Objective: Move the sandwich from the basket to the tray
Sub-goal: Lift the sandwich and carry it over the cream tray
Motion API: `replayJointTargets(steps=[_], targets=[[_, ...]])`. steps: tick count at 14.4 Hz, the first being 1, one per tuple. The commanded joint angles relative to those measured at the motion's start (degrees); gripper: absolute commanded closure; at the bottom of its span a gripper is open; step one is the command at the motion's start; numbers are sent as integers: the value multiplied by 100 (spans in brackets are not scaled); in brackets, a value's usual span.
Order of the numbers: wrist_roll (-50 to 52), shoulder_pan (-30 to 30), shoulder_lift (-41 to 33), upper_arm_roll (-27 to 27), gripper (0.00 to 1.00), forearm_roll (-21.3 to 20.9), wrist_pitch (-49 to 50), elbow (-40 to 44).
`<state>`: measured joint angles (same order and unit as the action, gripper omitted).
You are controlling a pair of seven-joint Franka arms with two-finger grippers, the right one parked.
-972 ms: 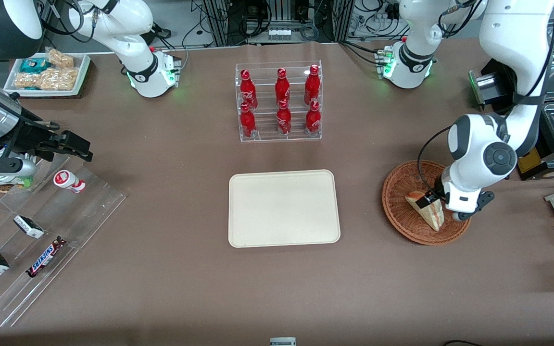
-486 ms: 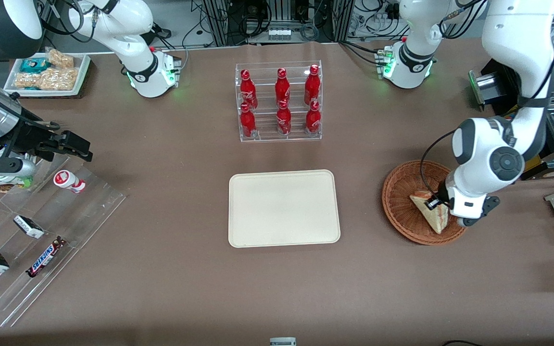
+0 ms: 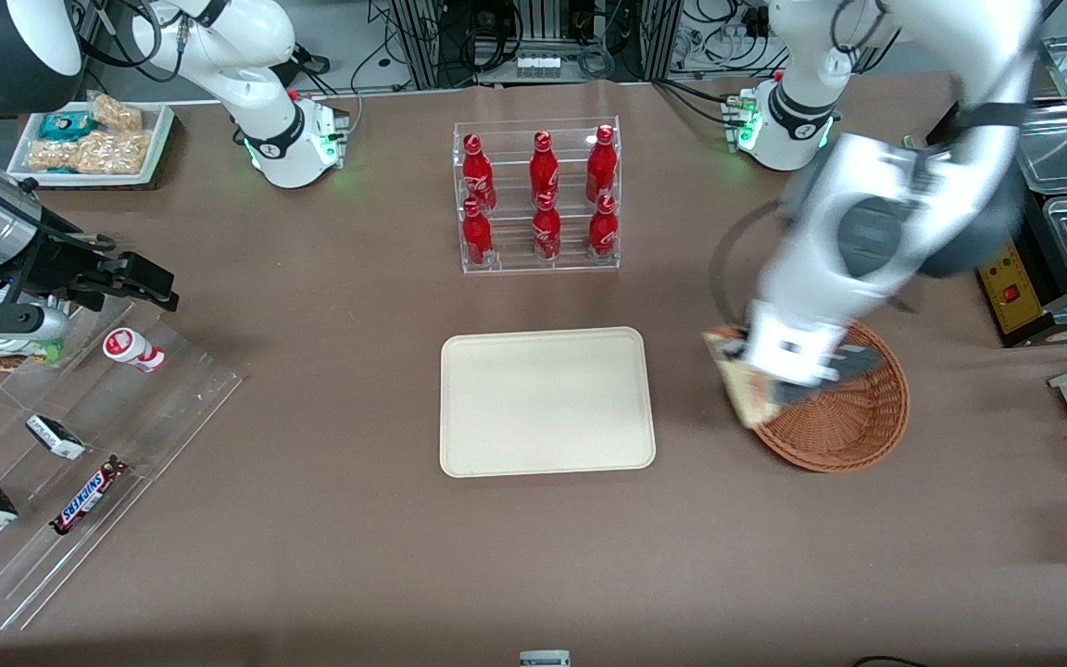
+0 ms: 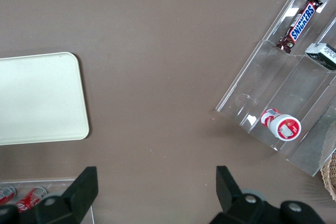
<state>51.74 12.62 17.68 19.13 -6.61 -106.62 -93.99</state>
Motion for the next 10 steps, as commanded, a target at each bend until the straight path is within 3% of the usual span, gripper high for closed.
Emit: replayJointTargets(steps=[1,3,6,9,10], targets=[[310,1011,1218,-23,97,-654,-349,836],[389,1487,1667,-32,97,-990,-691,1057],[424,1620,2141,-49,96,-1026,-1499,1110],[756,1901,2617,-251,95,-1535,-1871,1242],[924,1919,2688,-260,80,-1623,-1967,1234]])
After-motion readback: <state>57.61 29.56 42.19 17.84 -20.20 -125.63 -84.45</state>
